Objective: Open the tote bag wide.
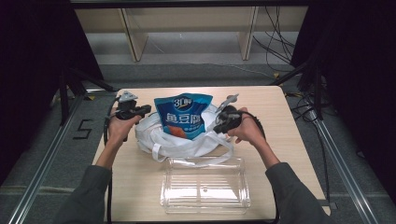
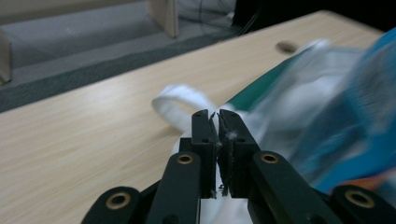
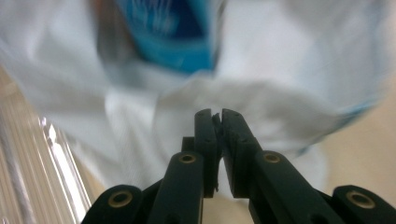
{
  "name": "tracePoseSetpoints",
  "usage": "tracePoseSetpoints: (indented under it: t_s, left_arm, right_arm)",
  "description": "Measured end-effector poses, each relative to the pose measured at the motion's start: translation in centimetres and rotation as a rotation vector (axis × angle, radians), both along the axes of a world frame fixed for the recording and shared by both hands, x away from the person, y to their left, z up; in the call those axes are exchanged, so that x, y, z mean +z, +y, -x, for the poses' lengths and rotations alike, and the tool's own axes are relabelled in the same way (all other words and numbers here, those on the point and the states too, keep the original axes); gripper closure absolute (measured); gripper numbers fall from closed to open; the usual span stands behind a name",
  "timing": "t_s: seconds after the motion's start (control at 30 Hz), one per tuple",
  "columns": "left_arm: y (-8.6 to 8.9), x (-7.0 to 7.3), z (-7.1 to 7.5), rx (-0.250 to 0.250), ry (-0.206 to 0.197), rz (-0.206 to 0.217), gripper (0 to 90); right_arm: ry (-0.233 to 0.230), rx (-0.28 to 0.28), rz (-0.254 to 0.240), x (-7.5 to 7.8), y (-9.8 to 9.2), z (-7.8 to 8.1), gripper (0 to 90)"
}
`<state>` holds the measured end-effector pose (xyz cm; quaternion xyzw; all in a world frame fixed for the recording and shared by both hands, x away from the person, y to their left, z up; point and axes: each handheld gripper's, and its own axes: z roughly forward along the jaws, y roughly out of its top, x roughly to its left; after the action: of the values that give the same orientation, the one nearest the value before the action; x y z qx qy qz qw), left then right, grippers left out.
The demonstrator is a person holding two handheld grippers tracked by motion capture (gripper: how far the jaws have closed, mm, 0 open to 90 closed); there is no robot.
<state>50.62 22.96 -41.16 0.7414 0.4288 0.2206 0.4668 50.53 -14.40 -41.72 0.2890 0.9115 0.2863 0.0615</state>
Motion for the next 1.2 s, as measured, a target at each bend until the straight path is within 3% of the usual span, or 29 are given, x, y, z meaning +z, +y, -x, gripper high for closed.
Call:
tracePoseSetpoints:
  t_s: [0.03,0.07,0.1,0.13,0.2,0.23,0.3,0.33,0.4,0.43,0.47,0.57,0.7,0.73,0.77,0.8,0.83,0.97,1.07,1.13,1.17,1.2]
  left_arm:
    - [-0.1,0.7,0.5,-0.021,-0.006,-0.013,84.5]
    - [-0.1,0.7,0.5,-0.021,-0.006,-0.013,84.6]
    - [-0.4,1.0,0.9,-0.042,-0.005,-0.026,84.6]
    - [-0.7,1.1,1.2,-0.073,0.023,-0.069,84.2]
    - [-1.3,0.4,0.9,-0.106,0.067,-0.125,83.9]
    - [-1.6,-0.1,0.5,-0.116,0.091,-0.148,83.7]
    - [-1.9,-1.4,-0.7,-0.109,0.135,-0.162,83.8]
    - [-1.9,-2.5,-1.8,-0.099,0.177,-0.182,83.8]
    - [-1.8,-2.9,-2.2,-0.083,0.187,-0.188,84.0]
    - [-1.7,-3.3,-2.6,-0.062,0.196,-0.161,84.2]
    - [-1.4,-3.6,-2.9,-0.053,0.208,-0.129,84.2]
    - [-0.9,-4.5,-3.4,-0.035,0.226,-0.06,84.2]
    - [-0.5,-5.1,-3.3,-0.006,0.225,-0.067,87.4]
    - [-0.5,-5.1,-3.3,-0.006,0.225,-0.067,87.6]
    - [-0.5,-5.3,-3.3,-0.004,0.232,-0.079,87.8]
    - [-0.5,-5.6,-3.4,-0.002,0.232,-0.092,87.8]
    - [-0.5,-6.0,-3.4,0.006,0.234,-0.088,87.9]
    - [-0.5,-6.5,-3.4,-0.001,0.243,-0.122,87.4]
    - [-0.6,-5.1,-2.4,0.002,0.196,-0.083,82.6]
    - [-0.6,-3.7,-1.0,0.003,0.132,-0.107,79.9]
    - [-0.5,-2.7,0.2,-0.016,0.104,-0.096,78.8]
    - [-0.5,-2.3,1.1,-0.031,0.084,-0.07,78.7]
  right_arm:
    - [-0.052,0.006,-0.031,0.9,-0.4,-0.4,85.5]
    - [-0.052,0.006,-0.031,0.9,-0.4,-0.4,85.5]
    - [-0.066,-0.049,-0.072,1.6,-0.6,-0.3,85.6]
    - [-0.096,-0.084,-0.1,2.3,-0.2,-0.9,85.8]
    - [-0.107,-0.093,-0.107,2.2,0.0,-1.2,85.9]
    - [-0.096,-0.073,-0.118,1.2,1.0,-2.1,85.3]
    - [-0.086,-0.071,-0.106,0.5,1.6,-2.5,85.2]
    - [-0.071,-0.057,-0.079,-0.6,2.6,-3.2,85.4]
    - [-0.047,-0.066,-0.076,-1.0,2.7,-3.3,86.6]
    - [-0.015,-0.052,-0.084,-0.9,2.6,-3.4,87.2]
    - [0.014,-0.023,-0.042,-0.6,1.9,-3.1,87.9]
    - [0.048,-0.006,-0.07,-0.5,0.8,-2.6,88.6]
    - [0.072,0.015,-0.067,-2.2,-1.8,-1.3,89.9]
    - [0.072,0.015,-0.067,-2.2,-1.8,-1.3,89.9]
    - [0.109,0.007,-0.049,-2.9,-2.2,-0.6,90.0]
    - [0.109,0.007,-0.049,-2.9,-2.2,-0.6,90.0]
    - [0.088,0.045,-0.038,-3.3,-2.4,-0.6,90.0]
    - [0.129,0.047,0.018,-5.3,-2.0,-0.4,90.0]
    - [0.117,0.049,0.015,-5.2,-1.9,-0.4,89.2]
    - [0.102,0.029,-0.024,-4.1,-2.1,-0.3,86.8]
    - [0.1,0.022,-0.039,-3.5,-2.2,-0.2,85.5]
    - [0.011,0.055,-0.097,-2.5,-2.4,-0.7,85.7]
